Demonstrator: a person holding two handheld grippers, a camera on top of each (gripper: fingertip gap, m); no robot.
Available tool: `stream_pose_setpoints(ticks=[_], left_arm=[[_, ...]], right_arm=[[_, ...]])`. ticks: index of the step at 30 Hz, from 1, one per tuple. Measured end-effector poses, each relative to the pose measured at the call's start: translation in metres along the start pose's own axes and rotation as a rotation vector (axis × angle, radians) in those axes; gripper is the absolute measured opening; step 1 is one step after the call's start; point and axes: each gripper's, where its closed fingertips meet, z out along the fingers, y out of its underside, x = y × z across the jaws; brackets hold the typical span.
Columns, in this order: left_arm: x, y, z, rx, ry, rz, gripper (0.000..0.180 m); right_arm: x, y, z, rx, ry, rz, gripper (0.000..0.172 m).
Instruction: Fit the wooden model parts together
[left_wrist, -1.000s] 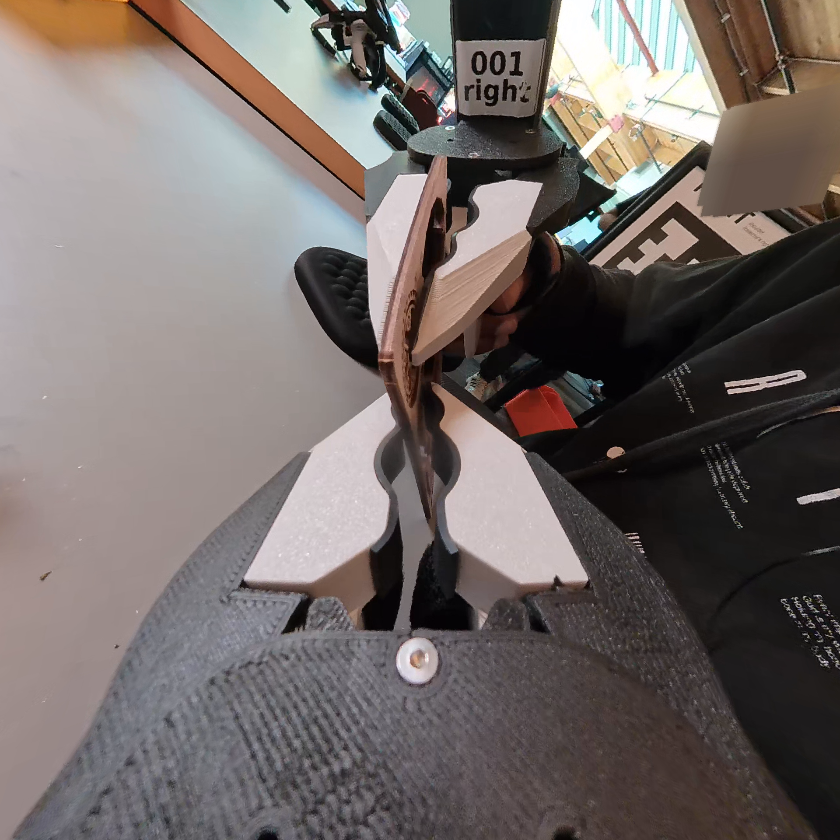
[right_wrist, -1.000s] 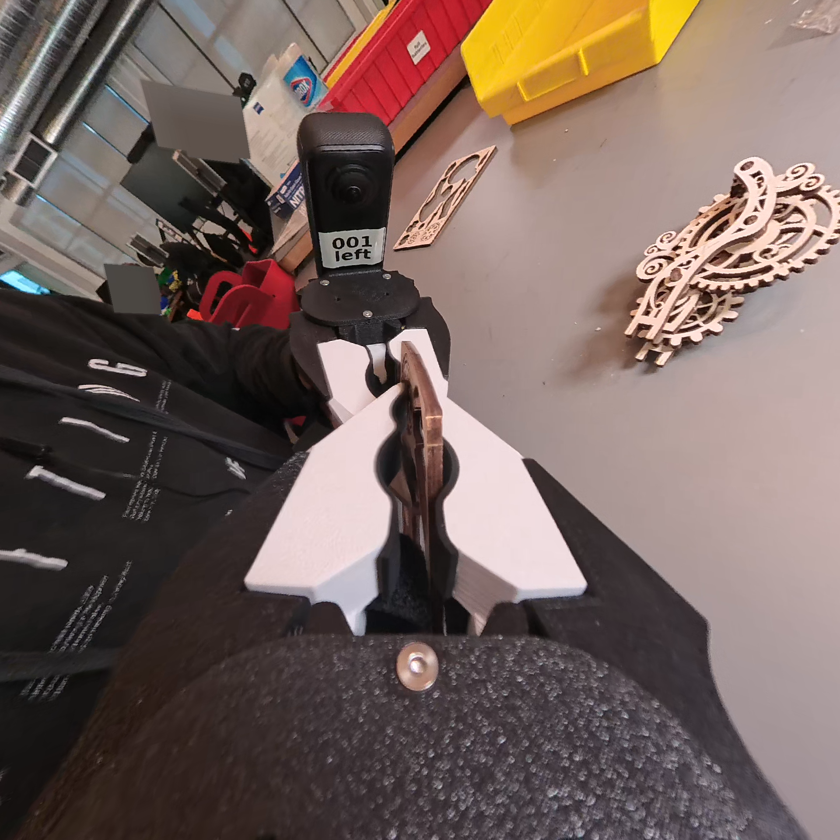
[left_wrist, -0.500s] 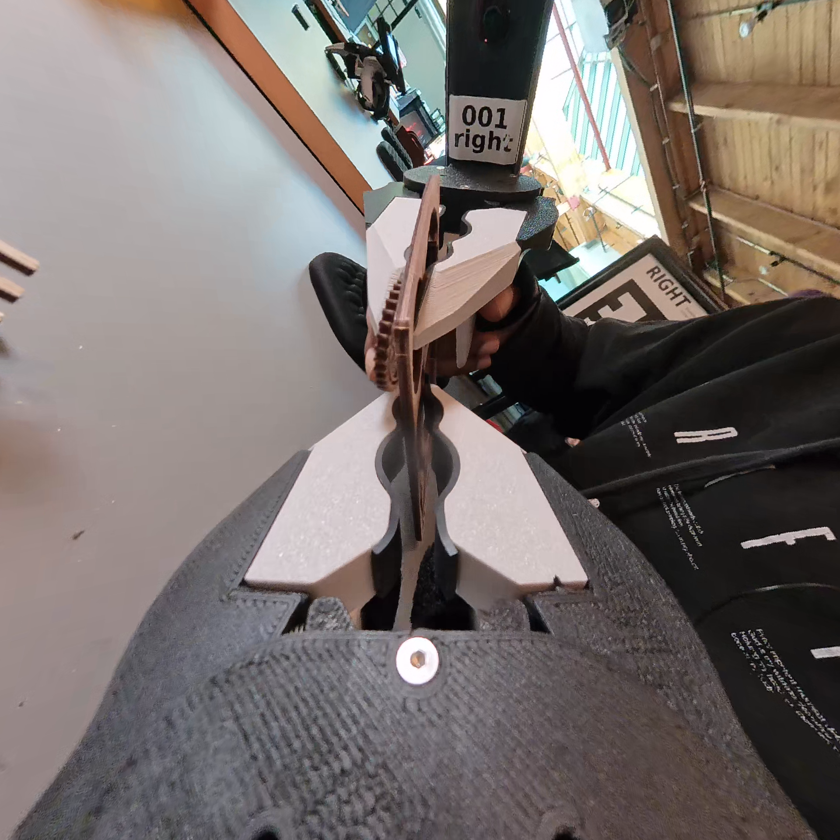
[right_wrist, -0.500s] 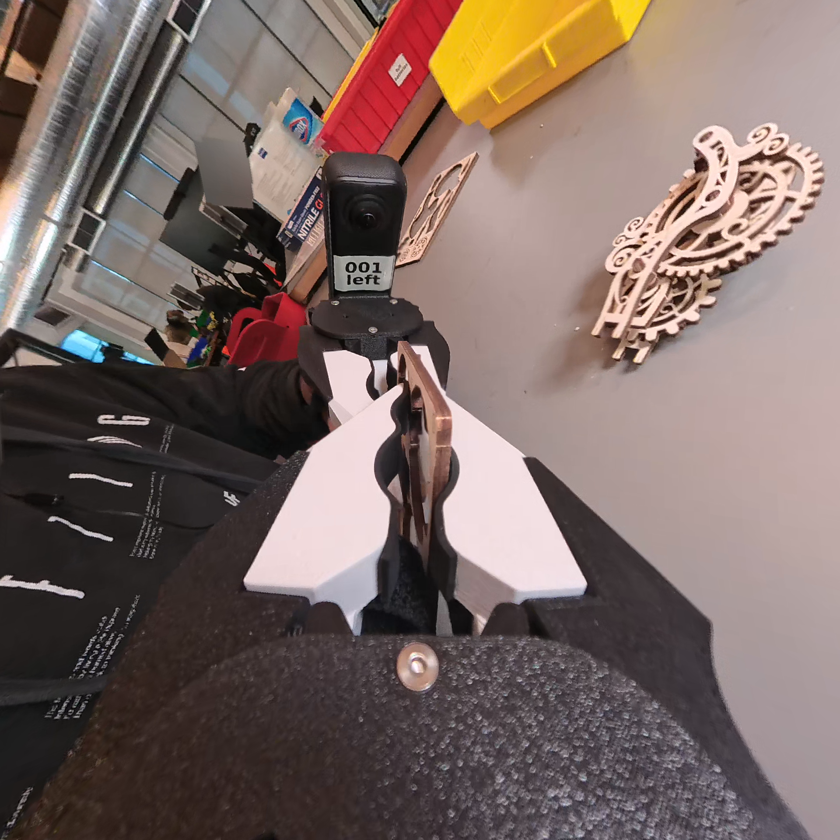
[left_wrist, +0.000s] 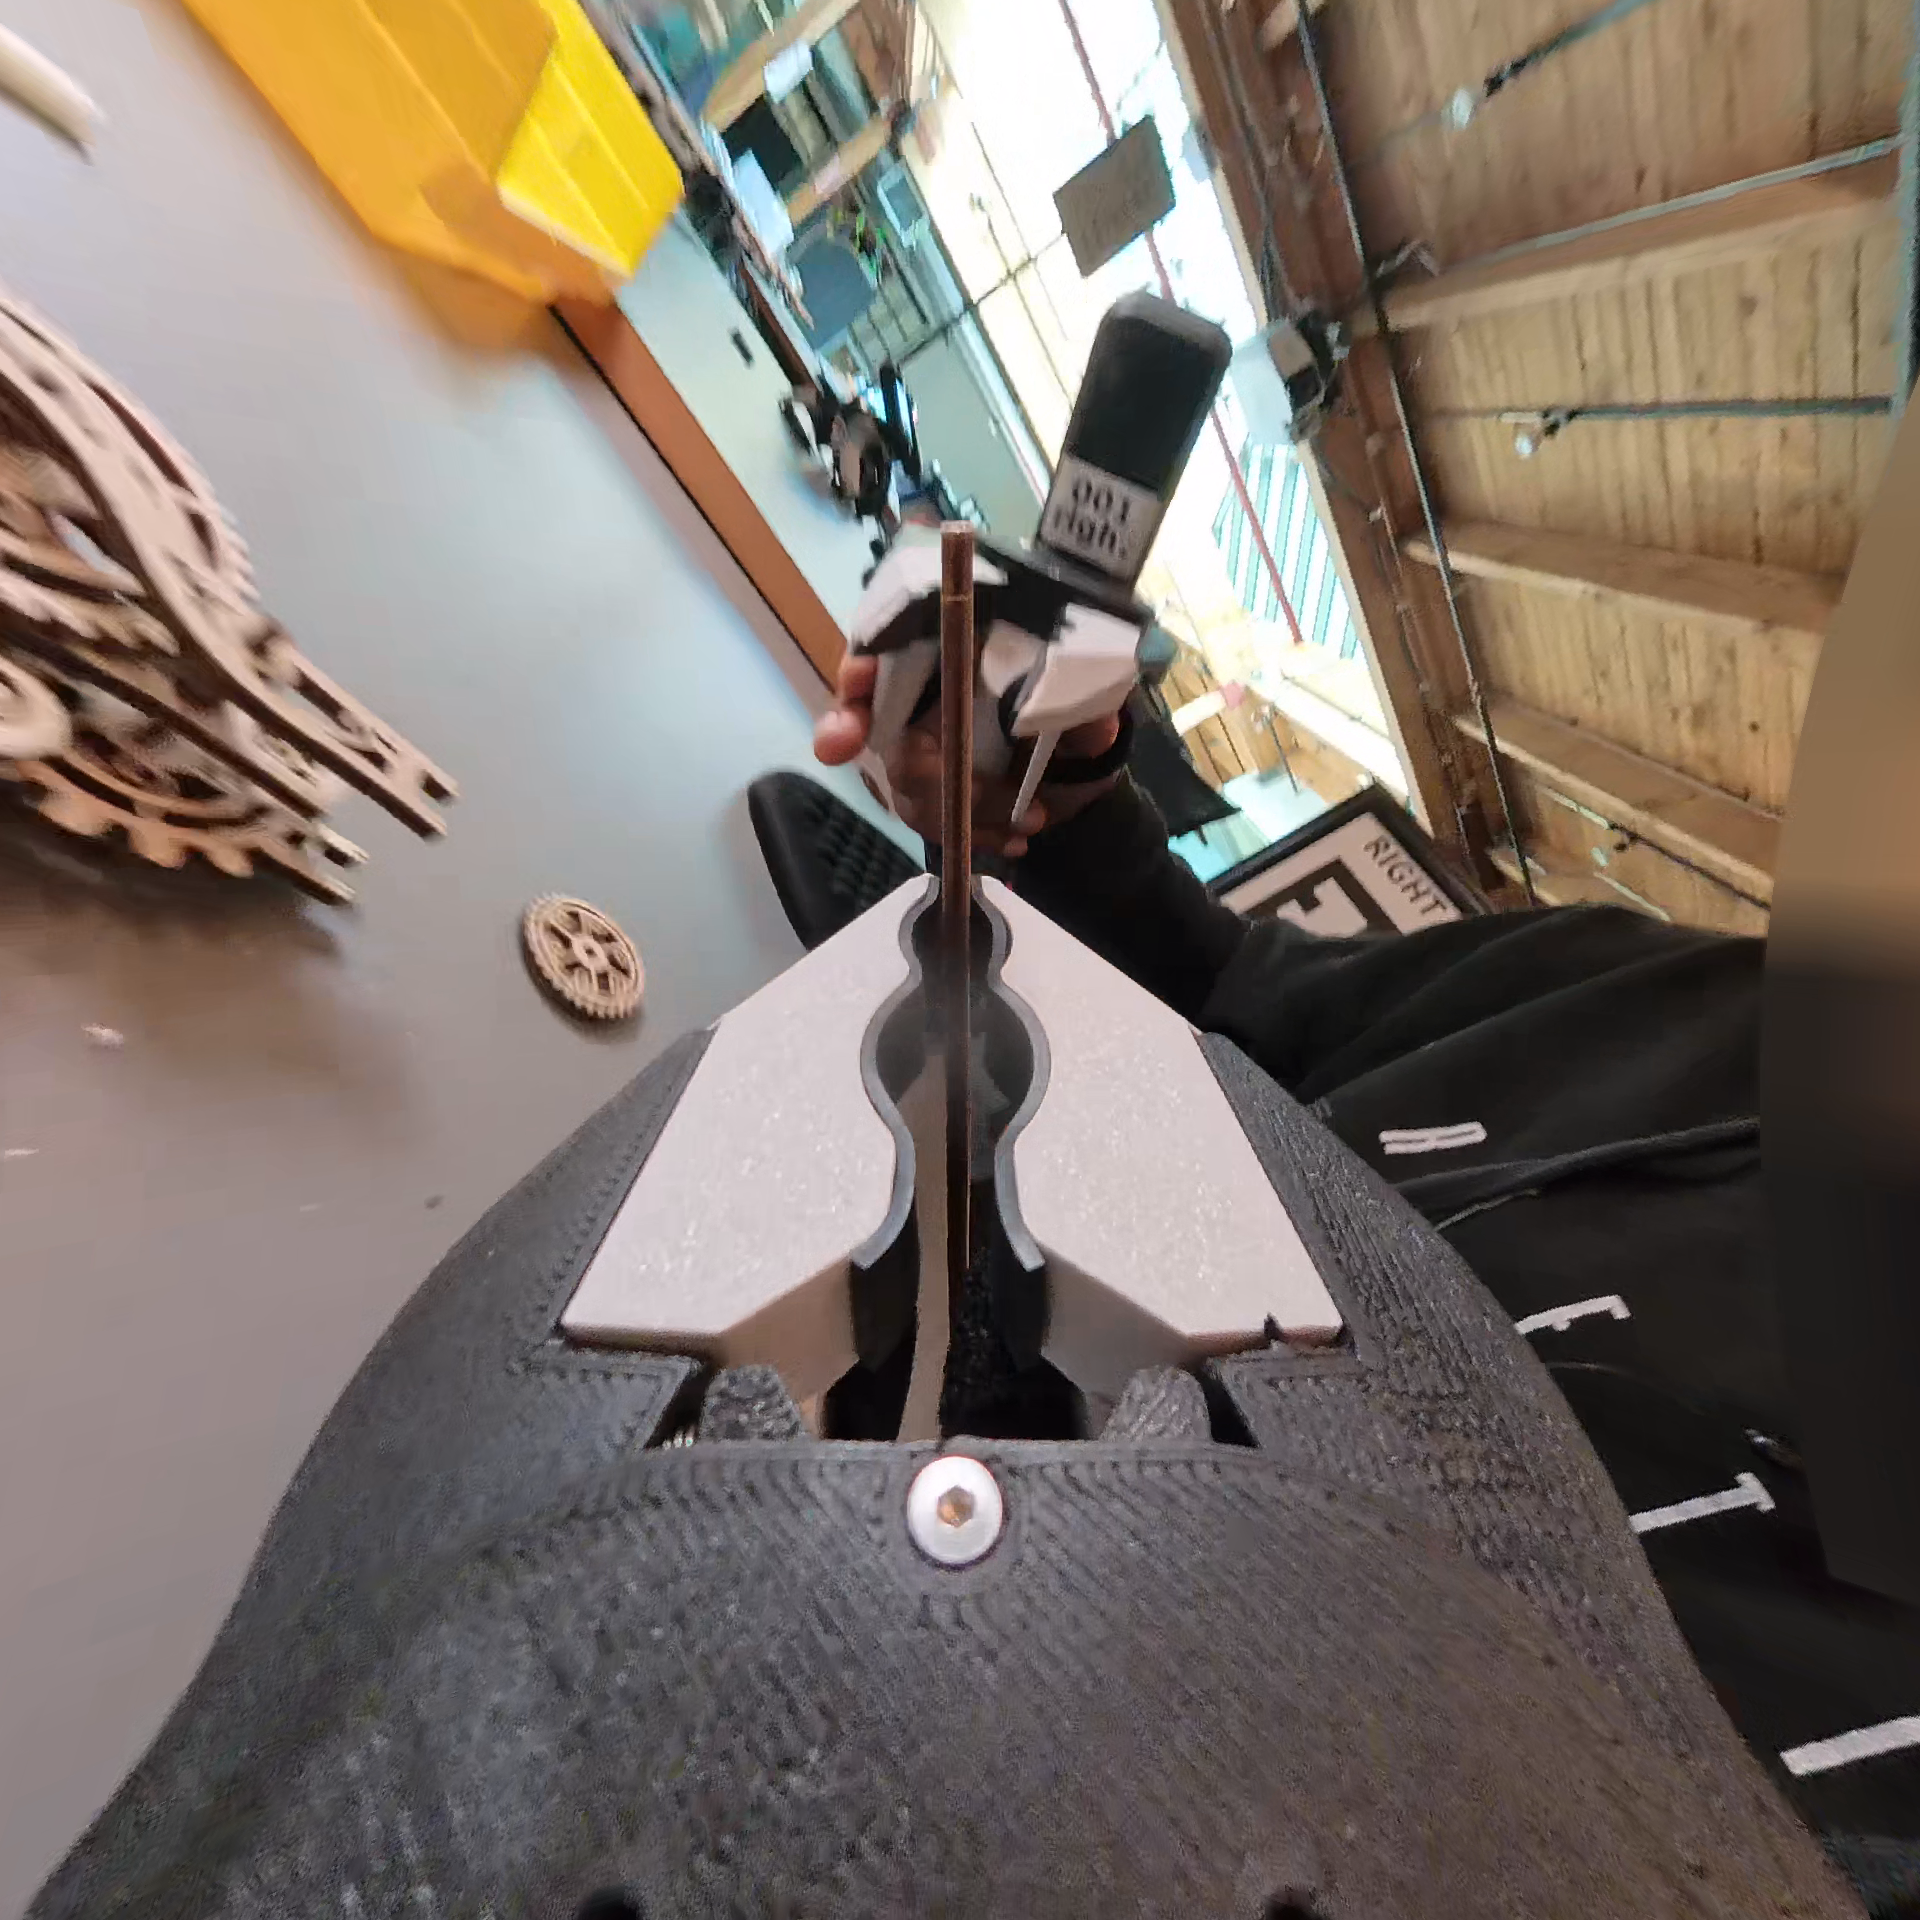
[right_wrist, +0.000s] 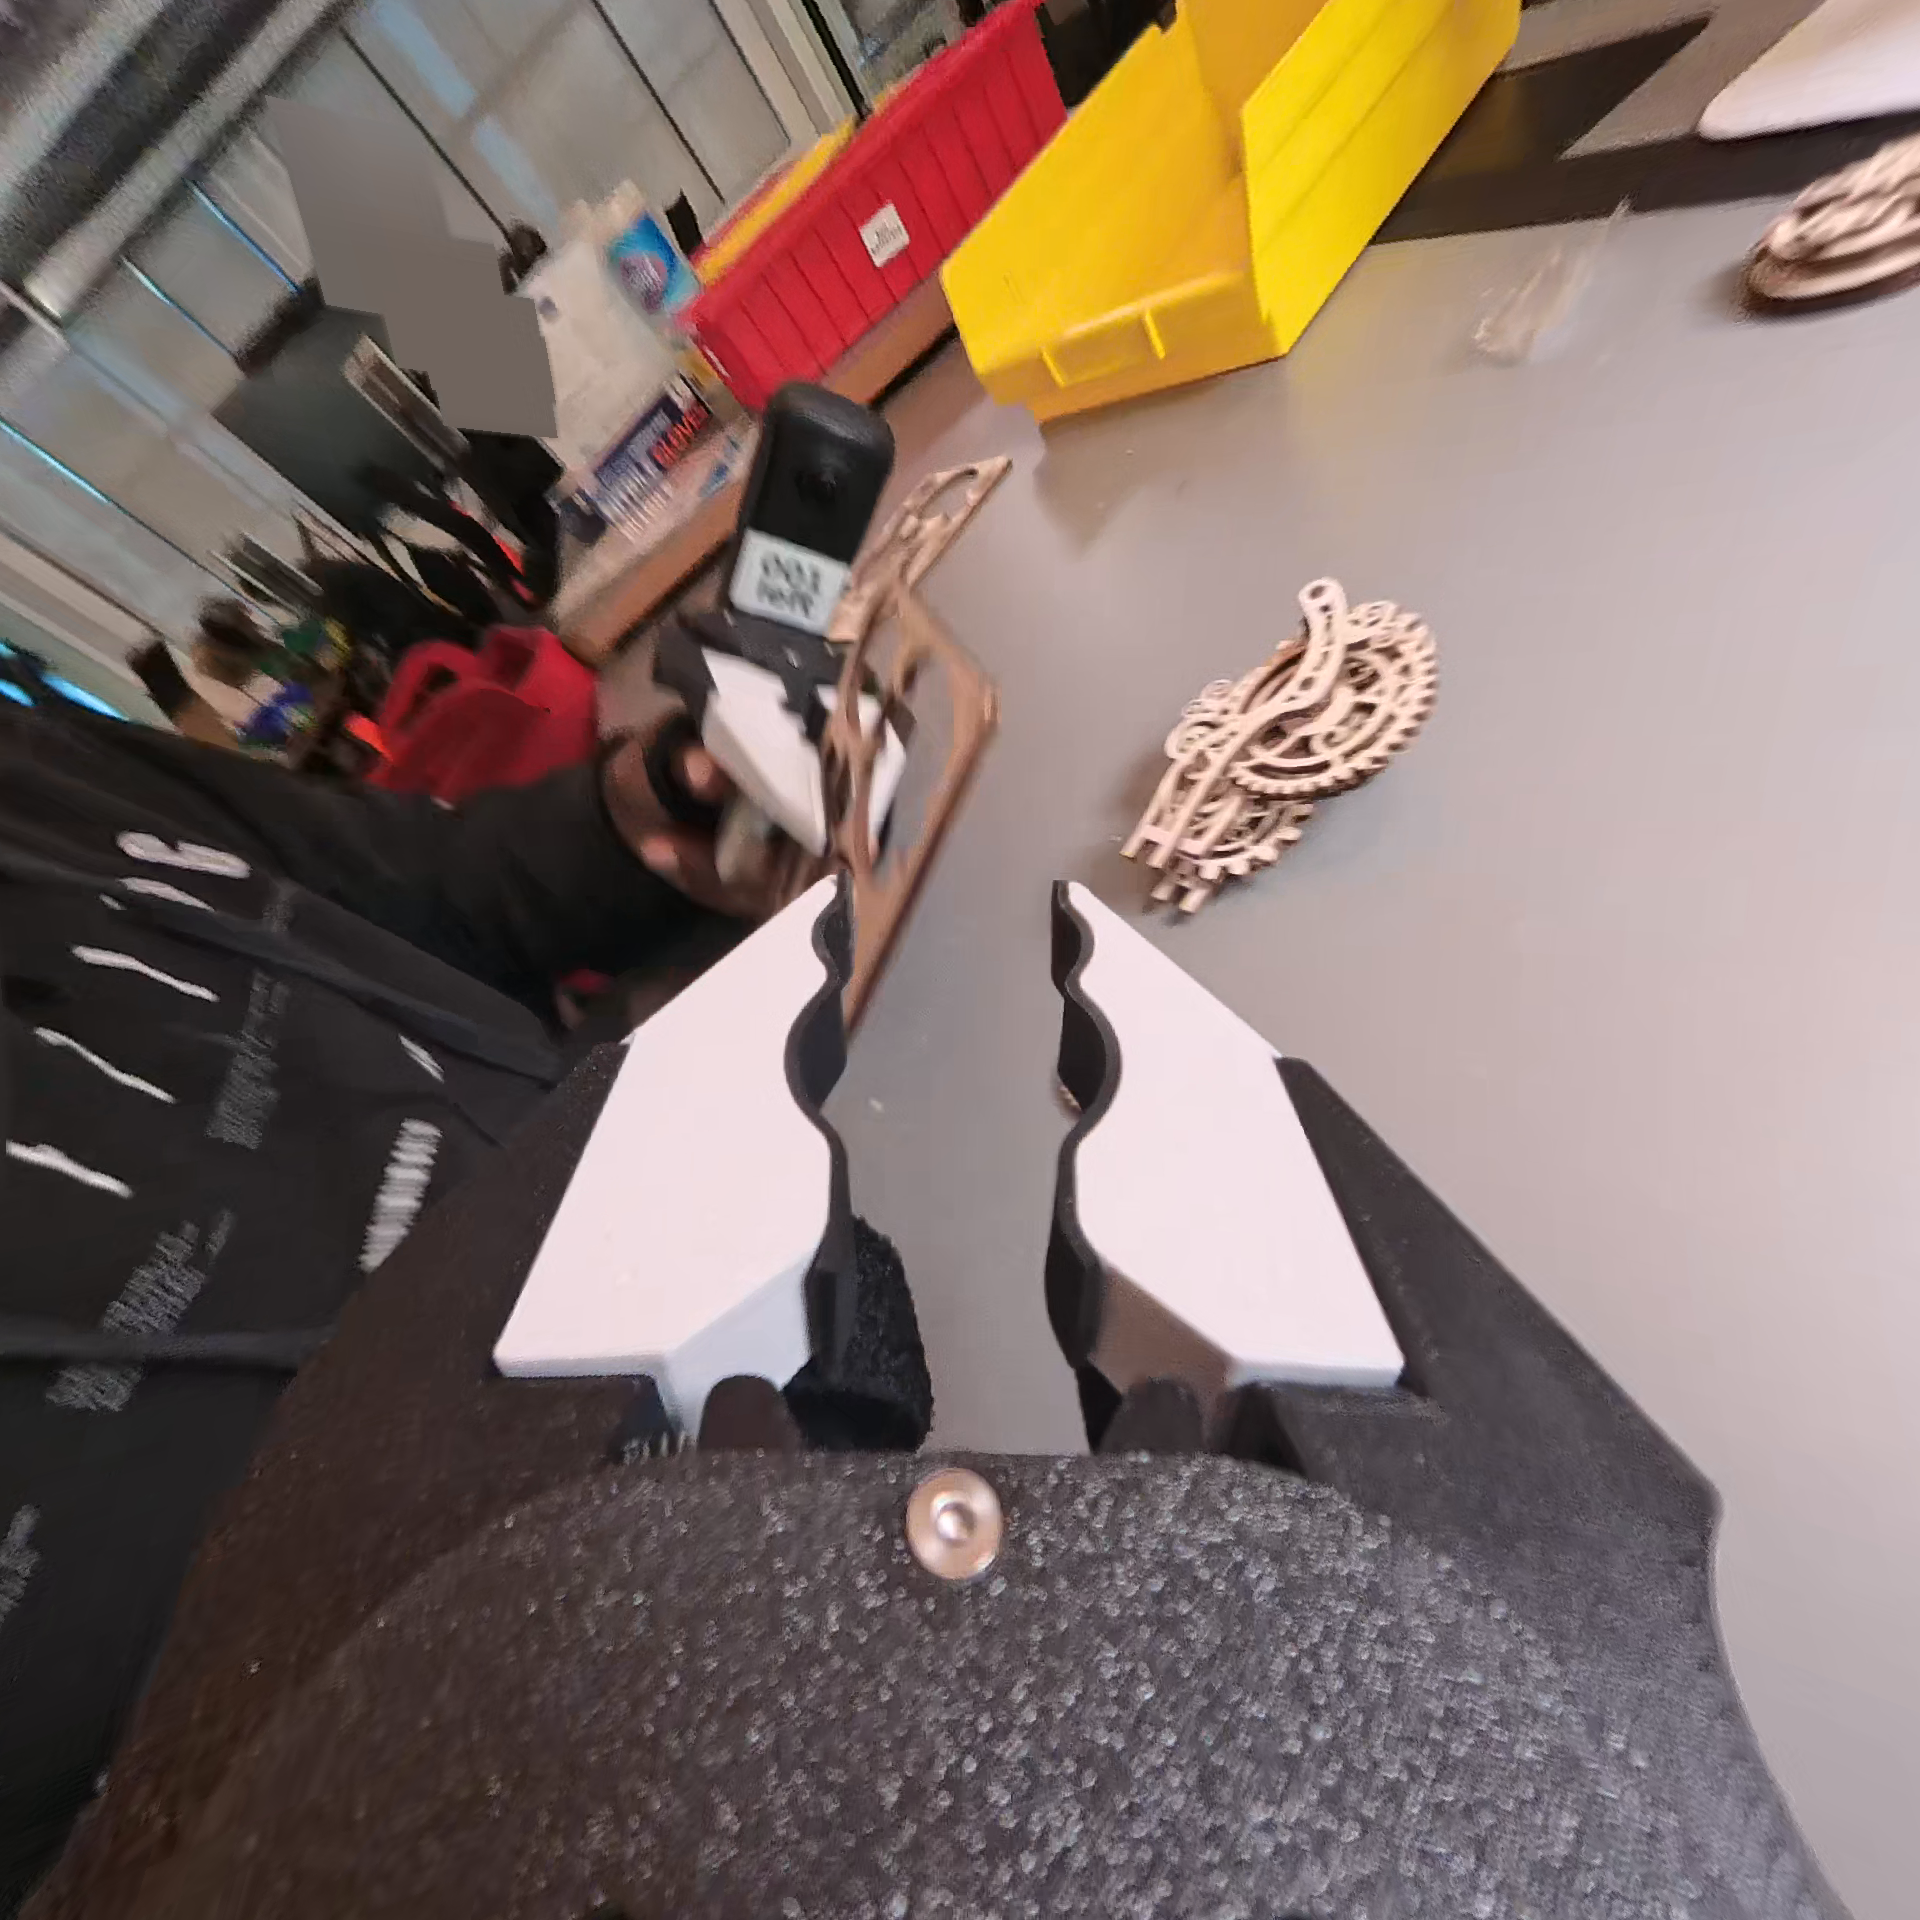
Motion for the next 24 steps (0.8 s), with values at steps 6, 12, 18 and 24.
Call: stream_pose_setpoints(ticks=[6,12,18,24], left_arm=[[-0.005,-0.050,-0.062,0.023,-0.070,0.087,0.001],[-0.063,-0.073,-0.140,0.092,-0.360,0.026,0.001],[-0.109,-0.077,-0.173,0.114,-0.594,0.006,0.014],[-0.127,-0.093,-0.199,0.133,-0.873,0.179,0.047]], right_arm=[[0.037,0.070,0.016,-0.457,0.245,-0.362,0.039],[0.047,0.090,0.046,-0.637,0.282,-0.471,0.040],[0.044,0.091,0.050,-0.685,0.239,-0.537,0.033],[0.042,0.092,0.047,-0.650,0.213,-0.536,0.033]])
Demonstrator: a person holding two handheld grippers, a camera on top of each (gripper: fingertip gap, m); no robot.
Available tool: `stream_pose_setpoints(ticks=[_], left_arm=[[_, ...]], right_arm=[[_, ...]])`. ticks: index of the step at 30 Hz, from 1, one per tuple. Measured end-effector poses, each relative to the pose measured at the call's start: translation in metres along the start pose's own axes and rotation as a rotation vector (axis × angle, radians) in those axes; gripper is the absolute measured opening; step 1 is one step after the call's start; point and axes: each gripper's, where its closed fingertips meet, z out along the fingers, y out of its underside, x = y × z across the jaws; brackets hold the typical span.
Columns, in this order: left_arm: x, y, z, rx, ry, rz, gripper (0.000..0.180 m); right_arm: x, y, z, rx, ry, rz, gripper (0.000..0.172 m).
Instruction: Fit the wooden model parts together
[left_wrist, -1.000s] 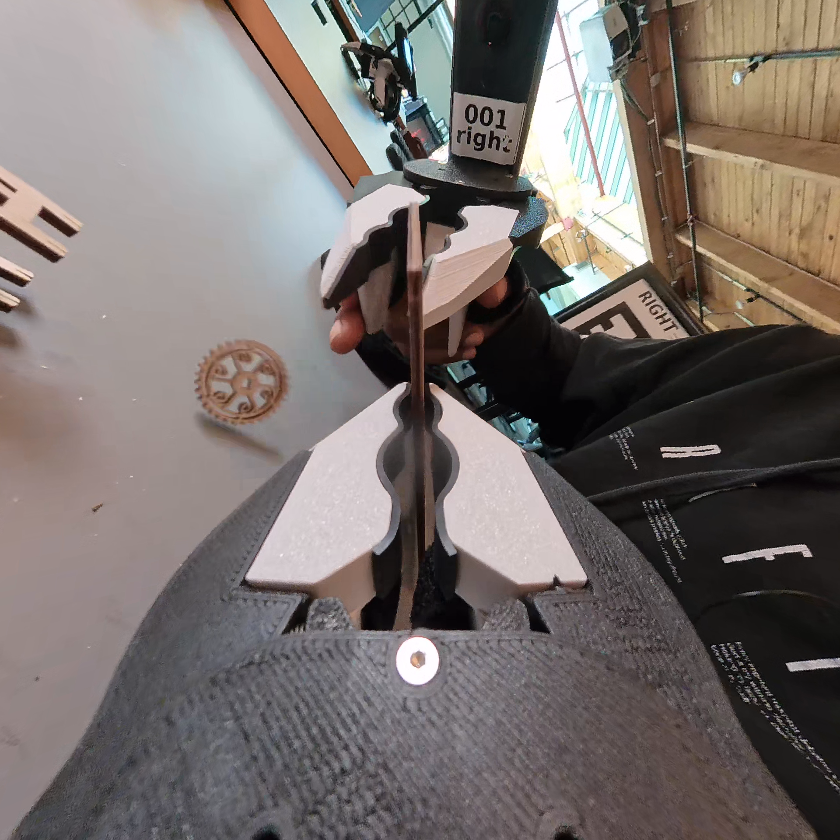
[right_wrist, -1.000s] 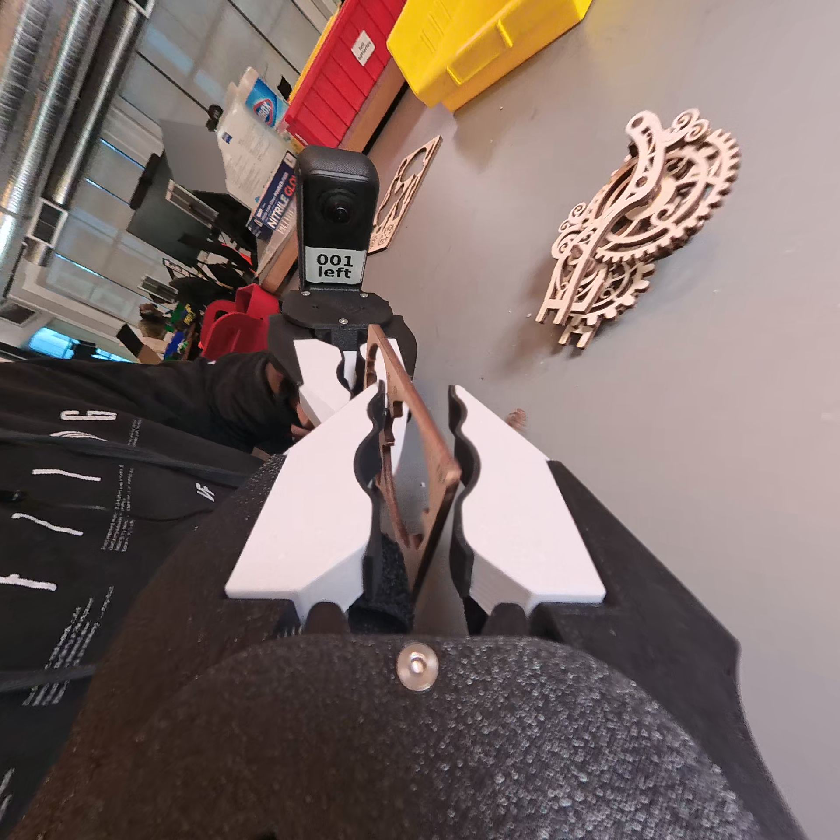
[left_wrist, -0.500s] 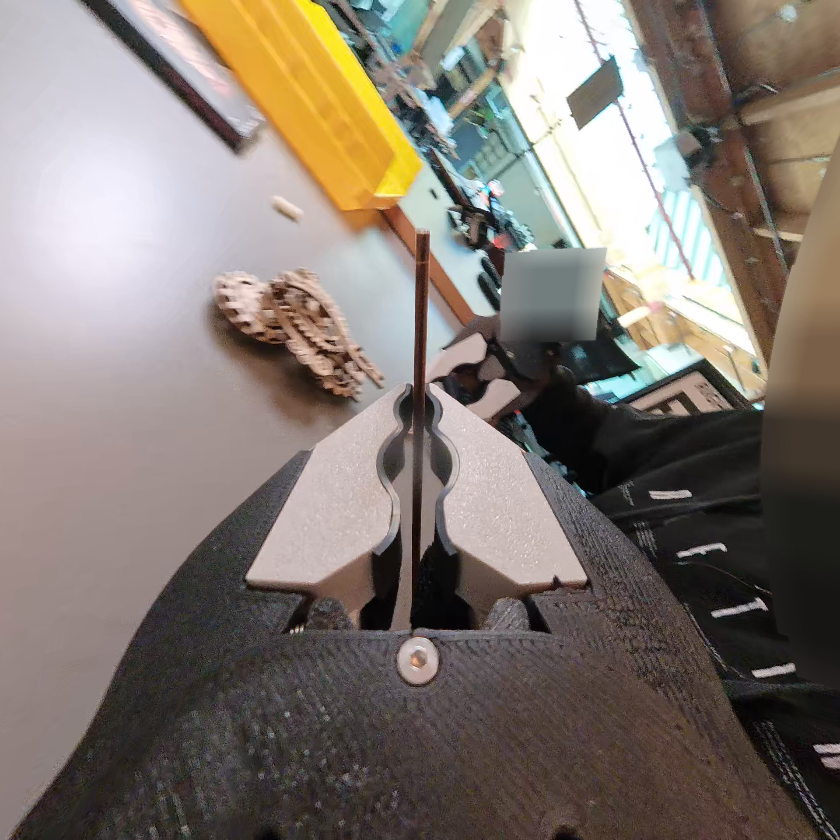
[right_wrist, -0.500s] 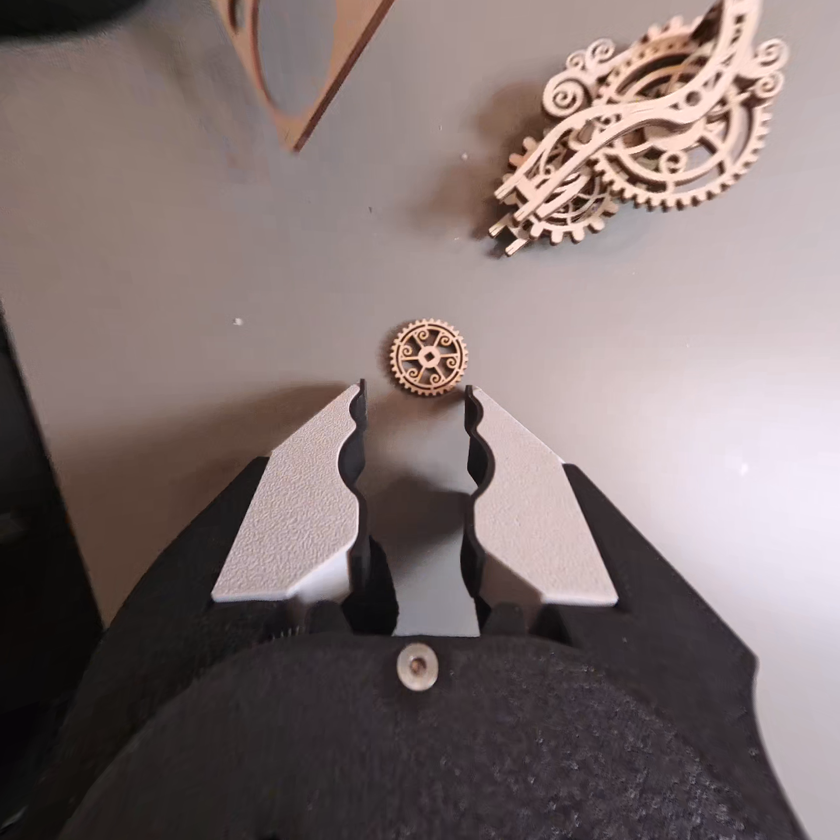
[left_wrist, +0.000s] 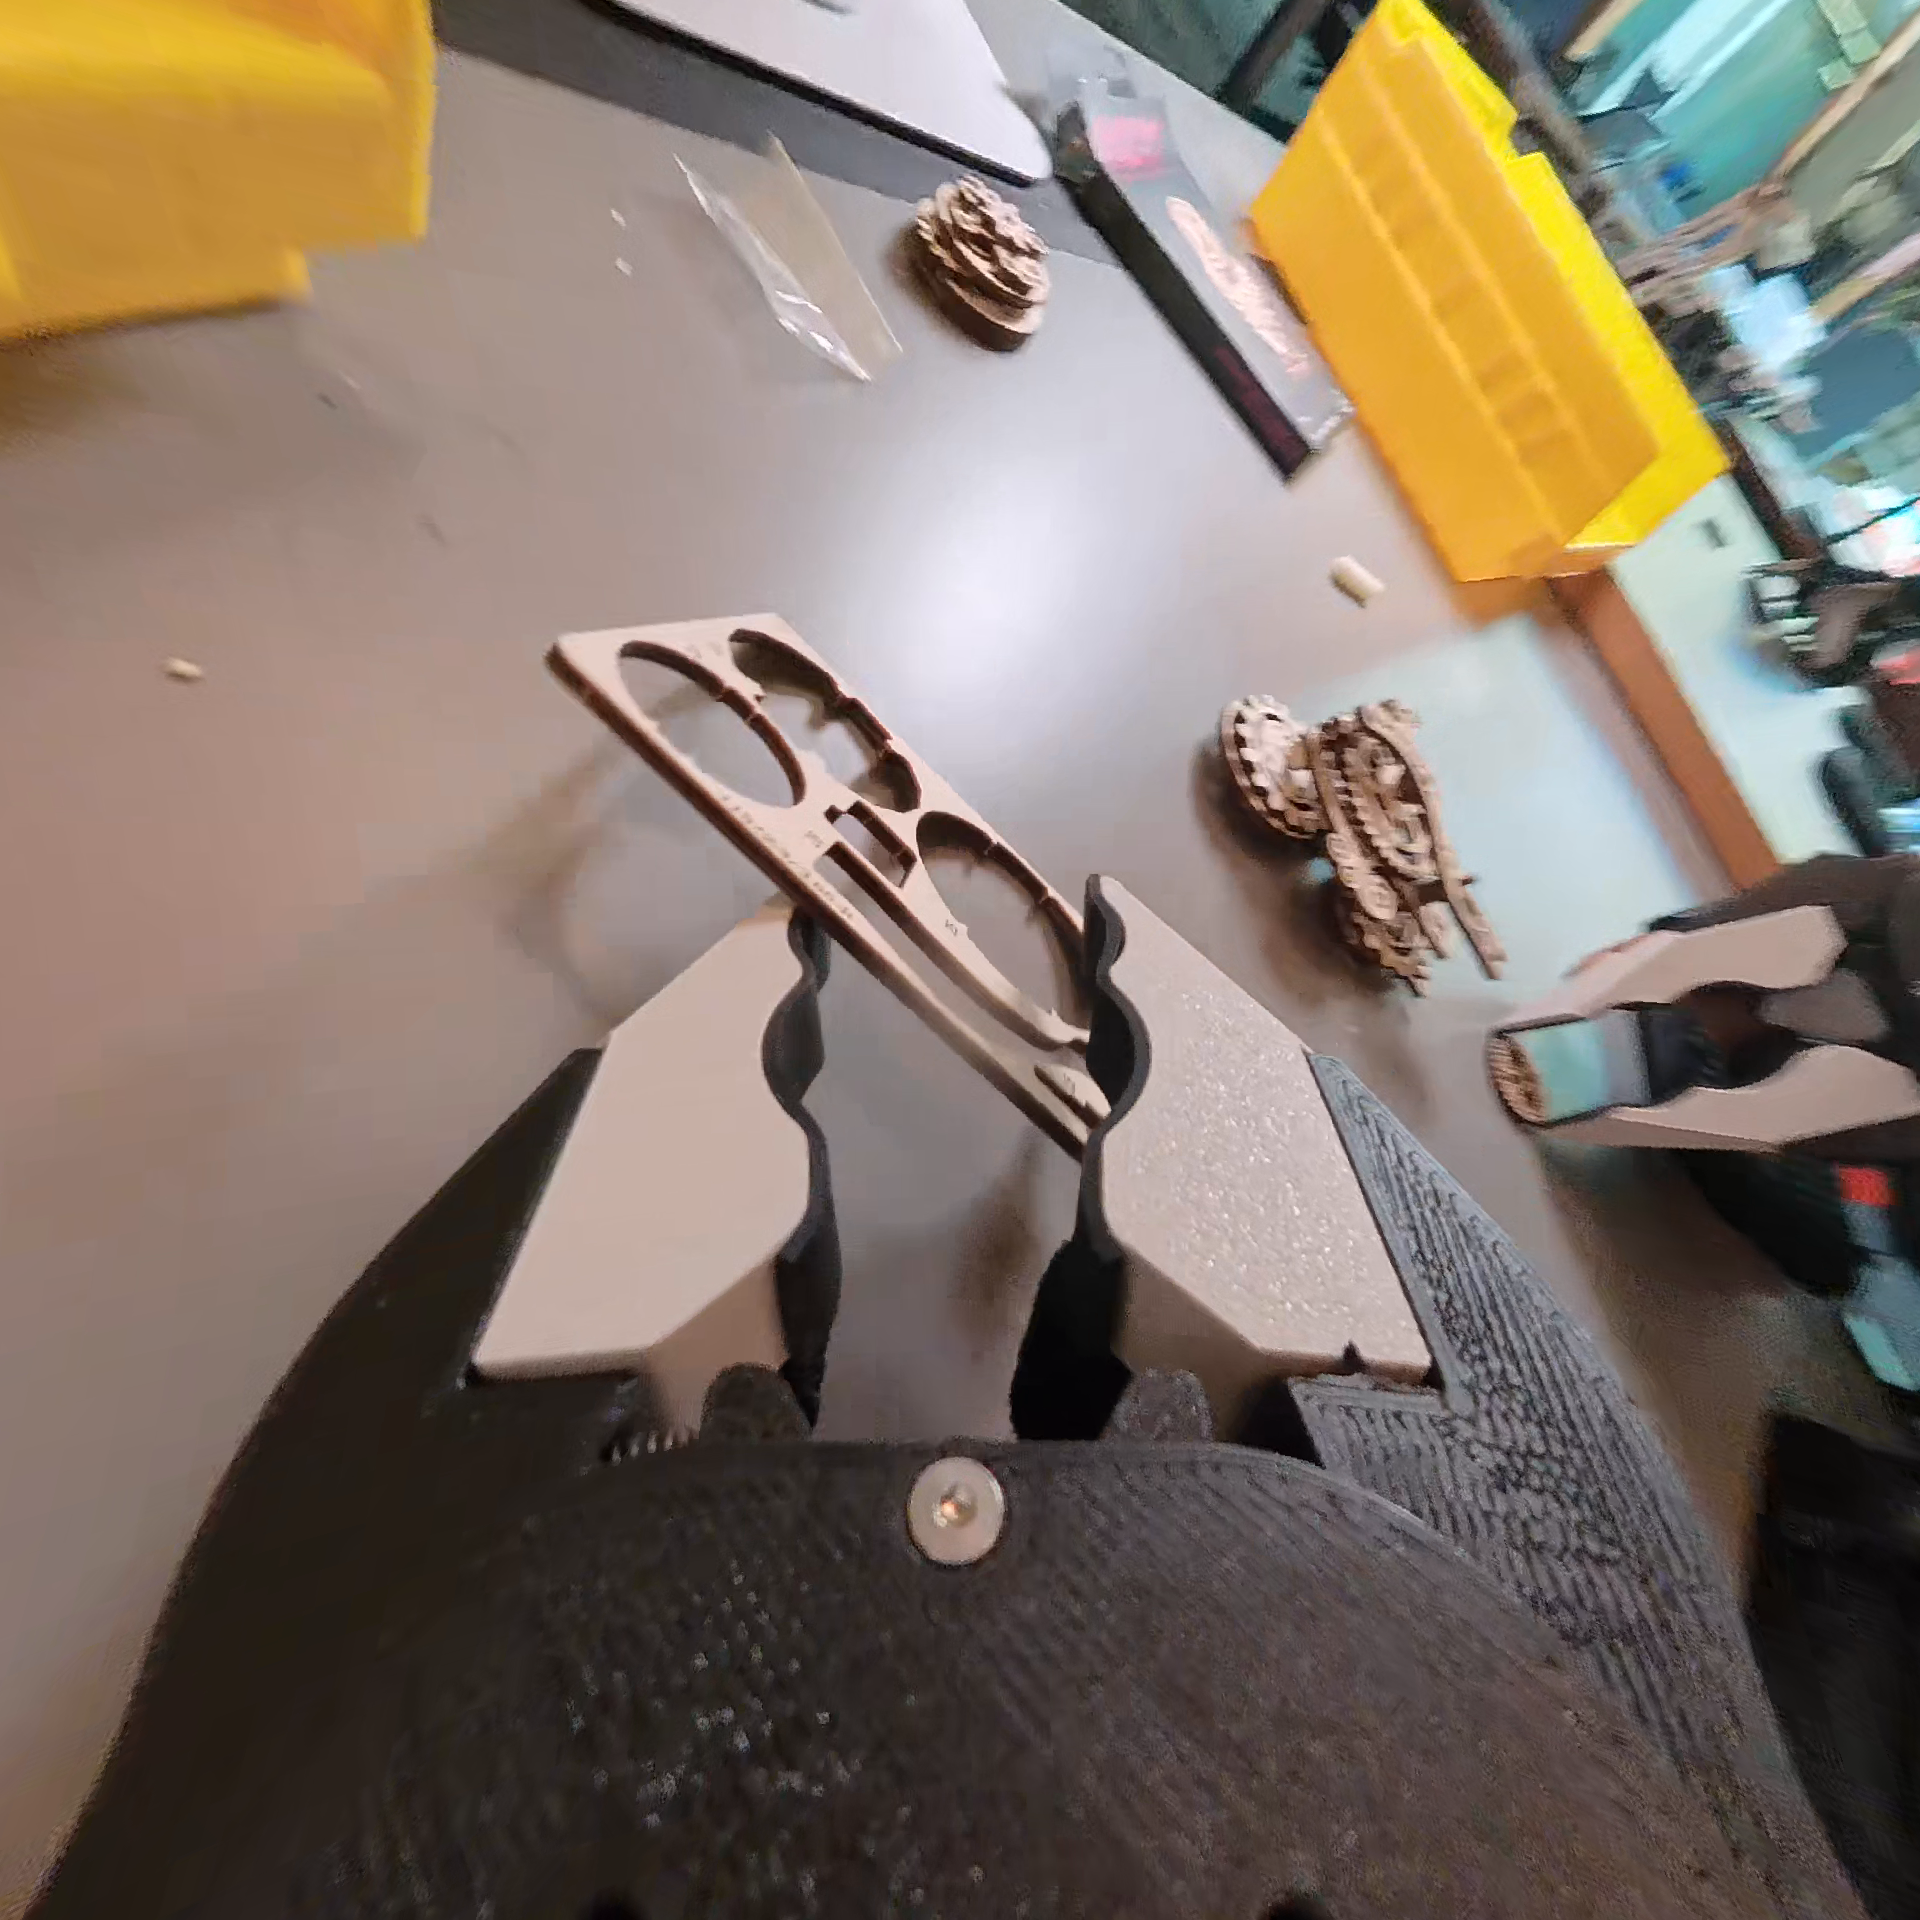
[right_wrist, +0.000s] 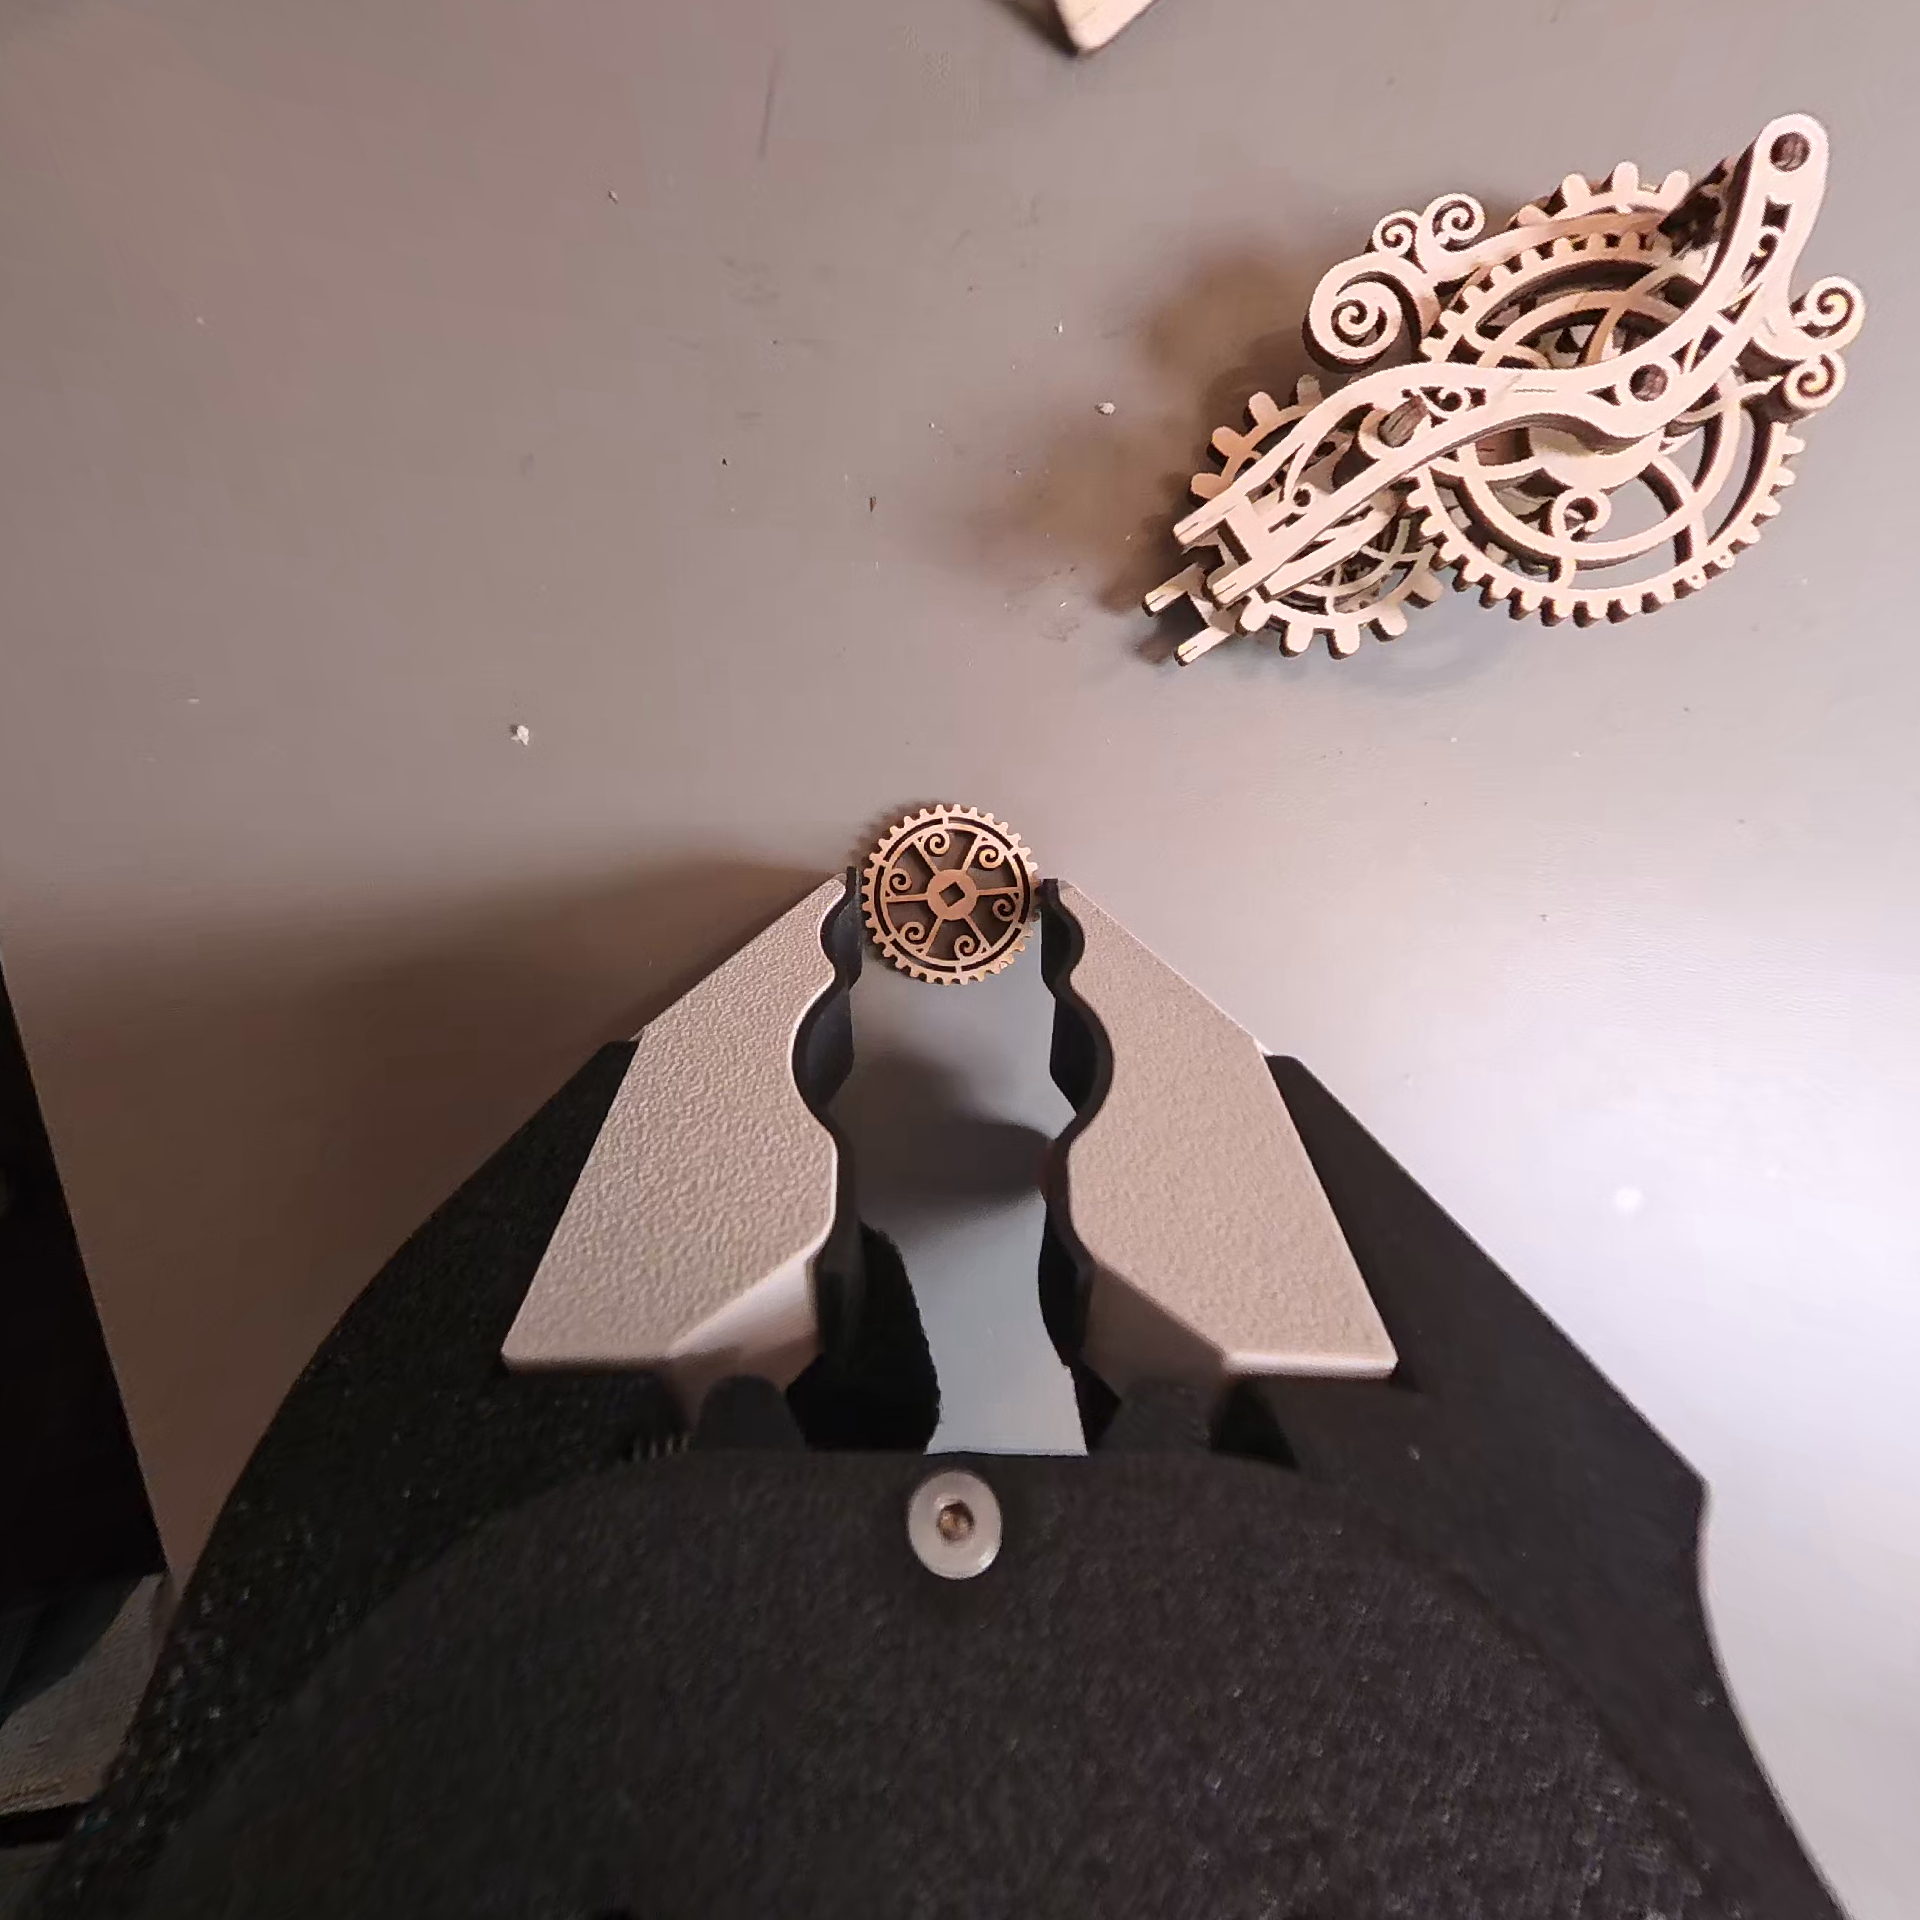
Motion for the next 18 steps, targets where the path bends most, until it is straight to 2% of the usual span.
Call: stream_pose_setpoints(ticks=[4,9,13,15,16,18], left_arm=[[-0.016,-0.015,-0.011,0.070,-0.201,0.171,0.057],[-0.019,-0.027,-0.023,0.112,-0.361,0.368,0.061],[-0.015,-0.021,-0.022,0.074,-0.337,0.395,0.053],[-0.012,-0.020,-0.024,0.066,-0.310,0.405,0.038],[-0.005,-0.018,-0.024,0.063,-0.251,0.398,0.030],[0.007,-0.019,-0.025,0.081,-0.134,0.328,0.039]], right_arm=[[0.002,-0.001,-0.001,0.036,-0.012,0.027,0.032],[0.009,-0.009,-0.003,0.091,-0.035,0.064,0.033],[0.019,-0.017,-0.007,0.119,-0.027,0.064,0.032],[0.024,-0.021,-0.009,0.134,-0.022,0.064,0.032],[0.027,-0.023,-0.011,0.144,-0.018,0.064,0.032],[0.034,-0.028,-0.014,0.166,-0.009,0.066,0.032]])
